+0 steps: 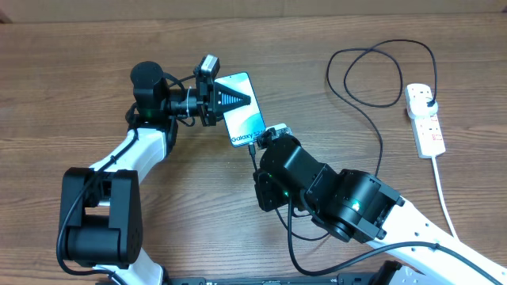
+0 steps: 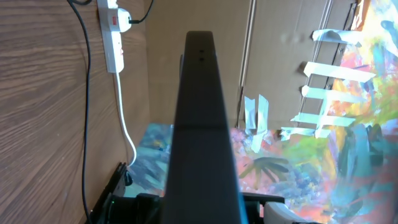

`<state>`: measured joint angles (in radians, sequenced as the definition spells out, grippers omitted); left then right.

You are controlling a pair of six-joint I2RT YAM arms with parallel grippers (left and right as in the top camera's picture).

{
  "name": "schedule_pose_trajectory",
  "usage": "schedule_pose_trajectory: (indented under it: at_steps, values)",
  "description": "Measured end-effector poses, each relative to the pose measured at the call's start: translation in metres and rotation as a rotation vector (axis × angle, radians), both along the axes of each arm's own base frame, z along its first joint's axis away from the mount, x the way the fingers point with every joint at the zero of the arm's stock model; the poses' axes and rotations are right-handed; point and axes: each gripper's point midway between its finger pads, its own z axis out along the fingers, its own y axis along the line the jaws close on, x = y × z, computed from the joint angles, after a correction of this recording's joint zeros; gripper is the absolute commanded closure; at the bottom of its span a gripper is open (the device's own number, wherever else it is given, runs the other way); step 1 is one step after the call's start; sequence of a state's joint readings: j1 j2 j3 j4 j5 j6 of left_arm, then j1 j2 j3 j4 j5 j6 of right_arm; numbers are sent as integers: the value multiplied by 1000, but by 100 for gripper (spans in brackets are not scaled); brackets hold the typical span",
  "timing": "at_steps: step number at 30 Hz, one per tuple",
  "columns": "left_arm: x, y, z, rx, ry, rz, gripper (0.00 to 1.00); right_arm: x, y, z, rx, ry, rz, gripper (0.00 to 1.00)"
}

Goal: Plug charger to phone and switch on socket
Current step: 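Press the plug fully into the port, rotating the right gripper under the phone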

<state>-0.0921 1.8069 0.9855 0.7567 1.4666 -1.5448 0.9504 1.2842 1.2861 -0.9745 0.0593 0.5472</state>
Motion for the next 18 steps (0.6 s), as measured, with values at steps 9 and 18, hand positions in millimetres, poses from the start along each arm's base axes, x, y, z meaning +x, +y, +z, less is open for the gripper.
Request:
schedule_pose_trajectory:
  at_steps: [9, 18]
  values:
    - [0, 0, 0, 0, -1, -4, 96, 5, -3, 1, -16, -28, -21, 96]
    - [3, 1, 1, 0, -10, 12, 96, 10, 3, -3, -19, -37, -23, 96]
